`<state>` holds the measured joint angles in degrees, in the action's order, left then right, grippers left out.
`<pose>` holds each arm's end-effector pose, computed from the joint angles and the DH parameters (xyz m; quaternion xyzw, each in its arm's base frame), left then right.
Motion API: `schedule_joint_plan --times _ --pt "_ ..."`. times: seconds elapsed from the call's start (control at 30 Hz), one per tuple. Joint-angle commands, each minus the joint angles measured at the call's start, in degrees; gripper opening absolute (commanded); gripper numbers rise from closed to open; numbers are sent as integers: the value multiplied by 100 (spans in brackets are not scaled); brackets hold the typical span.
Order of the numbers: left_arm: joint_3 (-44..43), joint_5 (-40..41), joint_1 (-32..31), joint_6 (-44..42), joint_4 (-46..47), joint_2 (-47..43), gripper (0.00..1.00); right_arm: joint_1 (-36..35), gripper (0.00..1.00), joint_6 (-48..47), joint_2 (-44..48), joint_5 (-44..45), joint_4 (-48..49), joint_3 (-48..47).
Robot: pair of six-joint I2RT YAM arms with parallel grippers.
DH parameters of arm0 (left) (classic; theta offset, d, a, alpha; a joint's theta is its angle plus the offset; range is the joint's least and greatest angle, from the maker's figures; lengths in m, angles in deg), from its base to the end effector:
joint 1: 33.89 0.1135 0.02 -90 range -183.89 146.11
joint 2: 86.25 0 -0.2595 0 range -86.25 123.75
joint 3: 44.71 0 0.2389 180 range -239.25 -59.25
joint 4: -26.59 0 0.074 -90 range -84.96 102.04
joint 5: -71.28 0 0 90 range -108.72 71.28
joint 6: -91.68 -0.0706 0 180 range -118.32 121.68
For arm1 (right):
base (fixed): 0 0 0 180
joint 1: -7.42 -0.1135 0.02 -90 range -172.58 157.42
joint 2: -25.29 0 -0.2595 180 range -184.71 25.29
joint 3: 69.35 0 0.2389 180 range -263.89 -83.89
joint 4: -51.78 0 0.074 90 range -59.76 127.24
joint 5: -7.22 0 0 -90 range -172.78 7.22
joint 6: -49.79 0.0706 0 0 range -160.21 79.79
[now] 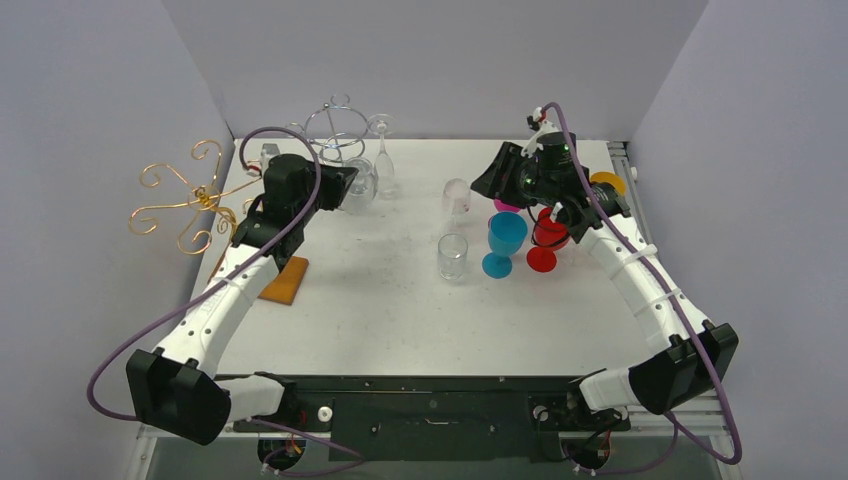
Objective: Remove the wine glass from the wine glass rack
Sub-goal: Pick up the wine glass from the wine rack.
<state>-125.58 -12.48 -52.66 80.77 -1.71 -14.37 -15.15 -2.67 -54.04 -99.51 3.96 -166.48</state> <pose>0.2972 -0.0929 0.3498 -0.4364 0.6884 -0.4063 0.4130 0.2896 0.1424 0.3707 0.0395 0.8591 0.3567 0.3649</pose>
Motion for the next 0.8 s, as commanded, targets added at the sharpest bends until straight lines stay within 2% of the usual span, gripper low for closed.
schedule_joint_plan --times 0.0,0.23,0.47,0.77 --pt "-501 -226 -13 -56 535 -357 0 -64 42 -26 245 137 136 -109" --pt "-723 -419 -18 -29 557 -418 0 -245 46 57 353 333 192 -79" --pt "-847 -691 -285 257 937 -323 0 -327 58 334 639 357 606 294" --pt "-1218 -762 -996 937 1733 124 0 -228 72 1218 1217 123 1995 1090"
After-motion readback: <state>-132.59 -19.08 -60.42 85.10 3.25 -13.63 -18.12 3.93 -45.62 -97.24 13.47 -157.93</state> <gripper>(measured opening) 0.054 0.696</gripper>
